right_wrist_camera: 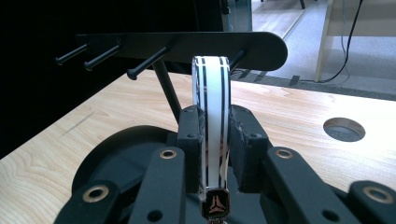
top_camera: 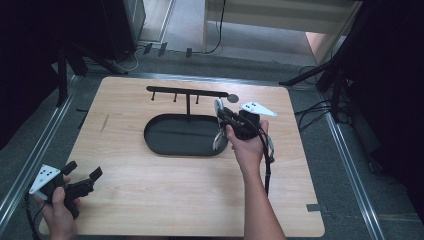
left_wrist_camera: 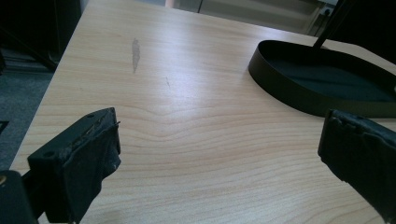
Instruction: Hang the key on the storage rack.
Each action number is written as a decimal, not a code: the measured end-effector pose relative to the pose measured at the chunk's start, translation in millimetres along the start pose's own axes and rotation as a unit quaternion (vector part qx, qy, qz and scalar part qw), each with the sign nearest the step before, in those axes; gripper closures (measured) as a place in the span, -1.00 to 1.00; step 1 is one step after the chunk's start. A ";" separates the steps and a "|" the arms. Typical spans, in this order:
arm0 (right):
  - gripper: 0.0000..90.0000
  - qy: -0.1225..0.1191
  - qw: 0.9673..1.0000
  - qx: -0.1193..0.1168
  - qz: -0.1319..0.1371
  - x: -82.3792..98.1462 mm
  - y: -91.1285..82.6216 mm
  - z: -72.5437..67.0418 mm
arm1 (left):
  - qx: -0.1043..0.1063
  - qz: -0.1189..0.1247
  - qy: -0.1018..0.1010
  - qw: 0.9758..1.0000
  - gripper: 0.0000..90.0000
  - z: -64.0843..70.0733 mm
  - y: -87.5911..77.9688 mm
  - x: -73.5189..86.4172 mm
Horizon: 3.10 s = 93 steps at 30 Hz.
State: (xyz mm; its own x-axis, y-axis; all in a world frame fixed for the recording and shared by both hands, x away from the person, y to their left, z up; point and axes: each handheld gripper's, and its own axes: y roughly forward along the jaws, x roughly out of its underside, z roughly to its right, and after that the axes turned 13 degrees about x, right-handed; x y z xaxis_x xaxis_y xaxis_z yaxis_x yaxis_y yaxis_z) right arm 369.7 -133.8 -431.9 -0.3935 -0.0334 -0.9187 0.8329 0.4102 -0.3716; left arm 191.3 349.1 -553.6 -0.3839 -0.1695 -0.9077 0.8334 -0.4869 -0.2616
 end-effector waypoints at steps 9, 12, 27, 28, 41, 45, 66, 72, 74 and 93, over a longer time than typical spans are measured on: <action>0.81 0.012 1.000 0.024 -0.002 5.3 2.7 11.2 | -0.001 -0.002 0.002 1.000 -1.00 0.3 0.3 -0.1; 0.80 0.021 0.999 0.036 -0.005 7.2 5.2 12.5 | -0.001 -0.001 0.002 1.000 -1.00 0.3 0.3 -0.1; 0.04 -0.018 0.993 0.111 0.016 22.0 -11.7 23.7 | -0.002 -0.002 0.003 1.000 -1.00 0.5 0.3 -0.1; -0.04 -0.018 0.993 0.115 0.016 22.8 -13.4 24.9 | -0.002 -0.002 0.002 1.000 -1.00 0.6 0.3 -0.1; -1.00 -0.028 0.987 0.159 0.007 40.5 -47.4 40.0 | -0.002 -0.003 0.005 1.000 -1.00 1.0 0.4 0.0; -1.00 -0.024 0.986 0.167 0.009 47.7 -57.1 46.7 | -0.002 -0.003 0.005 1.000 -1.00 0.9 0.4 0.0; -1.00 0.012 0.978 0.206 -0.002 105.4 -105.6 98.0 | -0.002 -0.004 0.005 1.000 -1.00 1.5 0.7 0.1; -1.00 0.024 0.975 0.223 -0.010 122.9 -119.3 114.8 | -0.002 -0.004 0.005 1.000 -1.00 1.4 0.6 0.1; -1.00 0.026 0.973 0.228 -0.013 128.1 -123.9 120.0 | -0.002 -0.004 0.005 1.000 -1.00 1.4 0.6 0.1; -1.00 0.046 0.964 0.262 -0.020 159.7 -163.2 150.5 | -0.003 -0.005 0.007 1.000 -1.00 1.7 0.5 0.1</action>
State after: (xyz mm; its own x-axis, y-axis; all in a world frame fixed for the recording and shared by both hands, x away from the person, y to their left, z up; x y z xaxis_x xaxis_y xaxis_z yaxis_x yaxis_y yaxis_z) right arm 229.5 -343.3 -538.1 -0.4417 0.0515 -0.8957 0.8892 -0.1073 -0.4447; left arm 191.0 347.4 -553.3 -0.3864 -0.1526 -0.9096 0.8318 -0.4838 -0.2722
